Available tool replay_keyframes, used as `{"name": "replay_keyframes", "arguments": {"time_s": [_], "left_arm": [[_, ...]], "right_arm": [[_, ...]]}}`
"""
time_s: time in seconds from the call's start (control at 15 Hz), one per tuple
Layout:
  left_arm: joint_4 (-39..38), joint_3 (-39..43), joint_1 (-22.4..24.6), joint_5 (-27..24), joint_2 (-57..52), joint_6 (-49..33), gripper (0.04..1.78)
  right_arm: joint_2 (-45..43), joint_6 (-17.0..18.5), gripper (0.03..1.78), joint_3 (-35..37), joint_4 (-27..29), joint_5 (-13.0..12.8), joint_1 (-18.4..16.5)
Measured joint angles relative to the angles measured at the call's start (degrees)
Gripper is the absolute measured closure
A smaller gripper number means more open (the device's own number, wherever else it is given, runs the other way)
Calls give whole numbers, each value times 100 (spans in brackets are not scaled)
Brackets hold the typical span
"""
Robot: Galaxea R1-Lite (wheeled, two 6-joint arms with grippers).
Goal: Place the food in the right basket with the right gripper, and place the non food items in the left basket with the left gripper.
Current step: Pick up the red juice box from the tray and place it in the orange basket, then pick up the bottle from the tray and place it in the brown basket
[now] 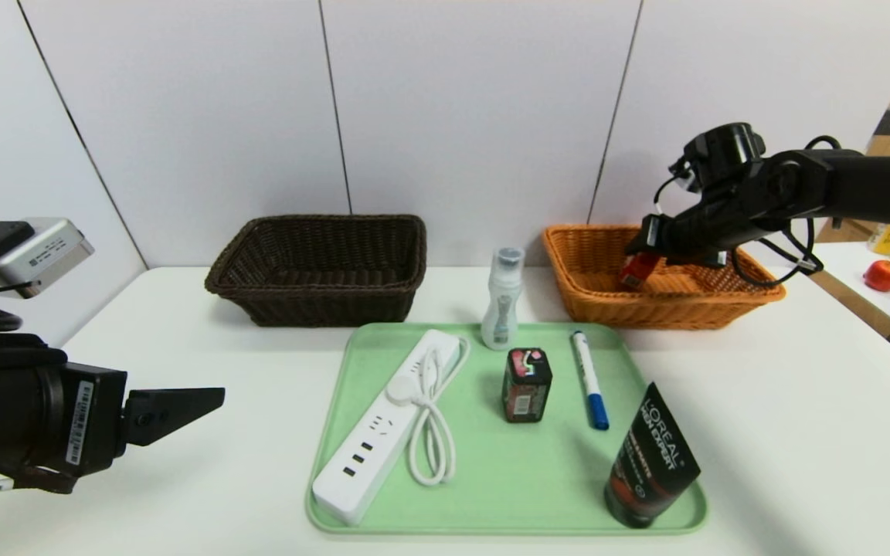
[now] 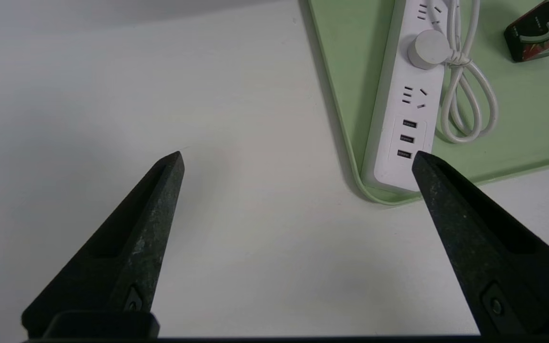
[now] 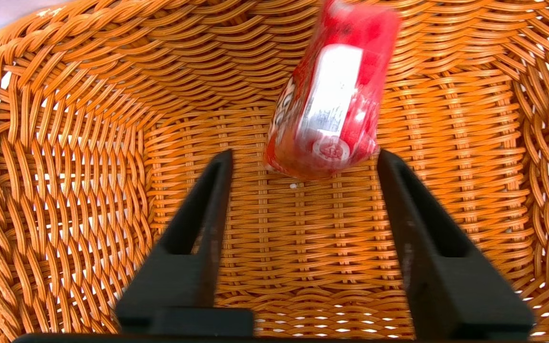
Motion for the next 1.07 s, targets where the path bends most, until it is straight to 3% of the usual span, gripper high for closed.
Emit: {"name": "replay_keyframes", "arguments": {"time_s": [0.33, 0.47, 0.6, 0.8, 0.93, 1.07], "left_arm": [[2, 37, 0, 2, -15, -6, 13], [-2, 41, 0, 0, -15, -11, 13], [-2, 41, 0, 2, -17, -15, 13], [0, 56, 0, 2, -30, -22, 13], [-2, 83, 0, 9, -43, -24, 13], [-2, 111, -5, 13, -74, -30, 13]], "right_arm": [[-584, 46, 43, -2, -20, 13, 23], [-1133, 52, 35, 13, 291, 32, 160], [-1764, 83, 30, 27, 1143, 52, 467], [-2644, 190, 23, 33, 2951, 74, 1232], [-3071, 422, 20, 33, 4018, 93, 1827], [-3322, 827, 18, 33, 4697, 90, 2363]]}}
